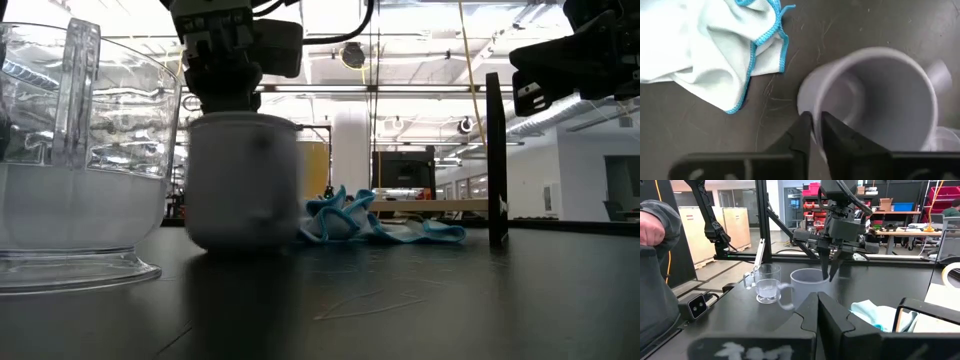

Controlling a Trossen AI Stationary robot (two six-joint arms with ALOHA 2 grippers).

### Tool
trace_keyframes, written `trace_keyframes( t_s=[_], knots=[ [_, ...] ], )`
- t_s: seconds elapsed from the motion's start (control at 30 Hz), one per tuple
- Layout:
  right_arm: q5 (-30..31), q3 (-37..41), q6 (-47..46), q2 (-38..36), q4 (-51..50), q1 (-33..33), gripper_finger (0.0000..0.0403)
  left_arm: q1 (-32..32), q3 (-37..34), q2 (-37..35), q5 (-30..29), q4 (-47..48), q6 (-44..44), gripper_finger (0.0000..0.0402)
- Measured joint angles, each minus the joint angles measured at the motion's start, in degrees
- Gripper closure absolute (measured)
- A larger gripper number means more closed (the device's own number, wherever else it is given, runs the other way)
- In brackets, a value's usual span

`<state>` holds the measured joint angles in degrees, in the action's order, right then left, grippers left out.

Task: Stack small to large cups/mugs on shelf
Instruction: Put the gray mug on the shelf

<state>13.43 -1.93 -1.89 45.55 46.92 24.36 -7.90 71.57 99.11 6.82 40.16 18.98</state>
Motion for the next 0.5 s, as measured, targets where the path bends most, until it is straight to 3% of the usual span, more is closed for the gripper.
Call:
trace_keyframes(
  t_s=[0.1,0.5],
  knots=[
    [-0.01,0.0,0.24,0.0,-0.01,0.0,0.0403,0.0,0.0,0.0,0.27,0.26,-1.04,0.0392],
    [0.0,0.0,0.64,-0.01,-0.02,0.0,0.0403,-0.1,0.05,0.0,0.3,1.02,-7.48,0.0396]
  ],
)
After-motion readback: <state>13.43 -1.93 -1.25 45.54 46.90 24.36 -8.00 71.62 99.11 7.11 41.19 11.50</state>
